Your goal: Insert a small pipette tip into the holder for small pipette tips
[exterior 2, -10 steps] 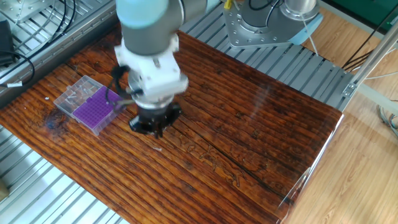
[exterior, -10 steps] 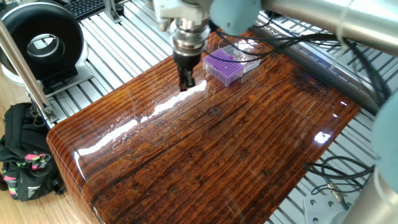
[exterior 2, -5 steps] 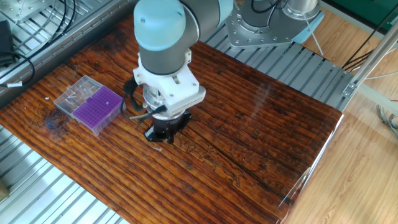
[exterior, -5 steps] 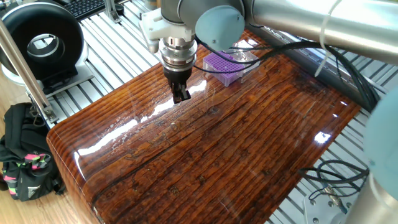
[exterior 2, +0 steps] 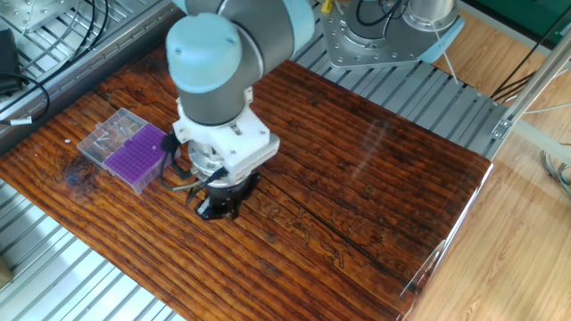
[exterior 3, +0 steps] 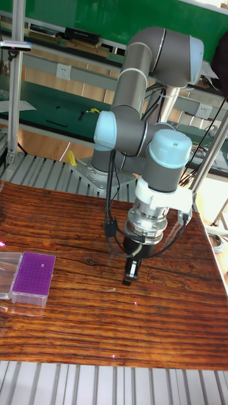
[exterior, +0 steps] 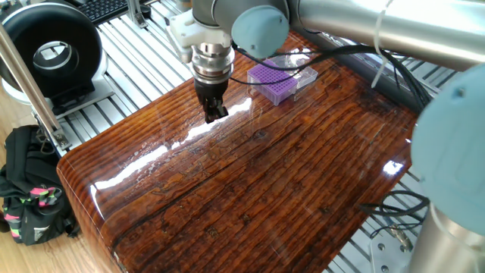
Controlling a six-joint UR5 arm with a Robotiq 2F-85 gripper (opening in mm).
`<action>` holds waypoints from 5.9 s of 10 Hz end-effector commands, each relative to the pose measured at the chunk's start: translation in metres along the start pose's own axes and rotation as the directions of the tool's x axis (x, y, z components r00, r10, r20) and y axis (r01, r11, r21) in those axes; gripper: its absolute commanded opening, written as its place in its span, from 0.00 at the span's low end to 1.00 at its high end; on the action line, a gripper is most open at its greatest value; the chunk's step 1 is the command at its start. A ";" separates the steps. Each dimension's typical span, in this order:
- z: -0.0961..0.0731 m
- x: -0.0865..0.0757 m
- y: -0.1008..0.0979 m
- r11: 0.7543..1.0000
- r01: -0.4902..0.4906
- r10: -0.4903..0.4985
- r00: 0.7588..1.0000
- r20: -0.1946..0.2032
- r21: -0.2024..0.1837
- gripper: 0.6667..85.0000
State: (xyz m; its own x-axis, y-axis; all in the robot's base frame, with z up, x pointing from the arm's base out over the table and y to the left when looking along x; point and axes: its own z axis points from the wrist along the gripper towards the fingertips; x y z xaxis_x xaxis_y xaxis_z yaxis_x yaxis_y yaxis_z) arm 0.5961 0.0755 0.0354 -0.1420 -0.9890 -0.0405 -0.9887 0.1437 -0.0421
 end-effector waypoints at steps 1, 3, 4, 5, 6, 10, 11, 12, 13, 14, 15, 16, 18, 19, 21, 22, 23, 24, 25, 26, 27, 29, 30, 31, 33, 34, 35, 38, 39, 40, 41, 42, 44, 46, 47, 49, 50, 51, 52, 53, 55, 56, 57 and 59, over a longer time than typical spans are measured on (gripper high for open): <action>0.003 0.008 -0.001 0.997 0.060 -0.060 0.998 0.018 -0.038 0.13; 0.001 0.005 -0.008 0.991 0.132 -0.132 0.991 -0.001 -0.025 0.13; 0.001 0.000 -0.004 0.987 0.158 -0.159 0.987 -0.013 -0.030 0.15; 0.001 0.001 -0.007 0.984 0.179 -0.179 0.984 -0.025 -0.014 0.22; 0.004 0.005 -0.008 0.977 0.212 -0.212 0.977 -0.029 -0.017 0.26; 0.006 0.007 0.023 0.913 0.389 -0.389 0.921 0.021 -0.120 0.33; 0.000 0.014 0.017 0.914 0.391 -0.396 0.917 -0.039 -0.108 0.33; 0.003 0.008 0.012 0.924 0.375 -0.379 0.924 -0.051 -0.075 0.33; 0.008 0.001 0.014 0.930 0.363 -0.365 0.930 -0.041 -0.064 0.29; 0.010 -0.003 0.010 0.929 0.367 -0.368 0.929 -0.042 -0.041 0.28; 0.012 -0.010 0.001 0.917 0.399 -0.399 0.916 -0.048 -0.010 0.30; 0.013 -0.011 -0.003 0.908 0.420 -0.419 0.907 -0.051 0.005 0.30; 0.016 -0.009 -0.009 0.896 0.444 -0.443 0.895 -0.047 0.023 0.34; 0.020 -0.005 -0.007 0.890 0.456 -0.455 0.890 -0.032 0.023 0.35; 0.026 0.005 -0.002 0.880 0.475 -0.475 0.880 -0.003 0.010 0.35; 0.023 0.008 -0.001 0.877 0.480 -0.480 0.877 -0.004 0.005 0.35; 0.021 0.010 0.000 0.877 0.480 -0.480 0.877 -0.007 0.000 0.35; 0.021 0.009 0.002 0.877 0.480 -0.480 0.877 0.002 -0.003 0.34; 0.020 0.008 0.003 0.876 0.483 -0.482 0.876 0.007 -0.004 0.34; 0.021 0.007 0.004 0.875 0.484 -0.483 0.875 0.014 -0.001 0.33; 0.023 0.008 0.006 0.875 0.483 -0.483 0.875 0.019 -0.001 0.32; 0.024 0.007 0.005 0.876 0.483 -0.483 0.875 0.020 0.006 0.32; 0.024 0.007 0.004 0.876 0.482 -0.482 0.876 0.019 0.009 0.32; 0.027 0.007 0.004 0.880 0.475 -0.475 0.880 0.018 0.011 0.32; 0.029 0.009 0.003 0.887 0.461 -0.462 0.887 0.011 0.018 0.31; 0.030 0.011 0.005 0.889 0.458 -0.458 0.889 0.008 0.014 0.31; 0.032 0.012 0.006 0.890 0.455 -0.455 0.890 0.008 0.014 0.31; 0.033 0.009 0.014 0.888 0.460 -0.460 0.888 0.026 0.004 0.31; 0.032 0.007 0.015 0.887 0.463 -0.462 0.886 0.031 0.002 0.31; 0.032 0.006 0.015 0.887 0.462 -0.462 0.886 0.034 0.007 0.31; 0.032 0.005 0.015 0.888 0.459 -0.460 0.888 0.033 0.010 0.30; 0.033 0.005 0.014 0.890 0.457 -0.457 0.889 0.031 0.013 0.29; 0.033 0.006 0.012 0.890 0.455 -0.456 0.890 0.025 0.020 0.28; 0.033 0.004 0.011 0.892 0.452 -0.453 0.891 0.028 0.025 0.28; 0.033 0.005 0.010 0.893 0.449 -0.450 0.893 0.025 0.026 0.28; 0.033 0.007 0.009 0.893 0.449 -0.449 0.893 0.017 0.025 0.27; 0.033 0.007 0.009 0.893 0.449 -0.449 0.893 0.017 0.026 0.27; 0.033 0.007 0.009 0.893 0.448 -0.449 0.893 0.018 0.027 0.26; 0.033 0.007 0.008 0.894 0.447 -0.448 0.894 0.016 0.029 0.26; 0.034 0.008 0.007 0.895 0.446 -0.446 0.895 0.012 0.031 0.26; 0.035 0.008 0.008 0.895 0.446 -0.446 0.895 0.014 0.029 0.25; 0.035 0.007 0.008 0.895 0.446 -0.446 0.895 0.016 0.029 0.22; 0.035 0.007 0.008 0.895 0.444 -0.445 0.895 0.016 0.028 0.17; 0.035 0.008 0.009 0.896 0.443 -0.444 0.896 0.017 0.025 0.12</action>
State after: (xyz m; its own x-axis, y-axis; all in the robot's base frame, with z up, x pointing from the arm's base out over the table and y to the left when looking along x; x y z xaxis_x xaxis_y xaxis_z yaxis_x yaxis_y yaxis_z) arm 0.5876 0.0693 -0.0009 0.3217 -0.9465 -0.0239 -0.9445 -0.3191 -0.0785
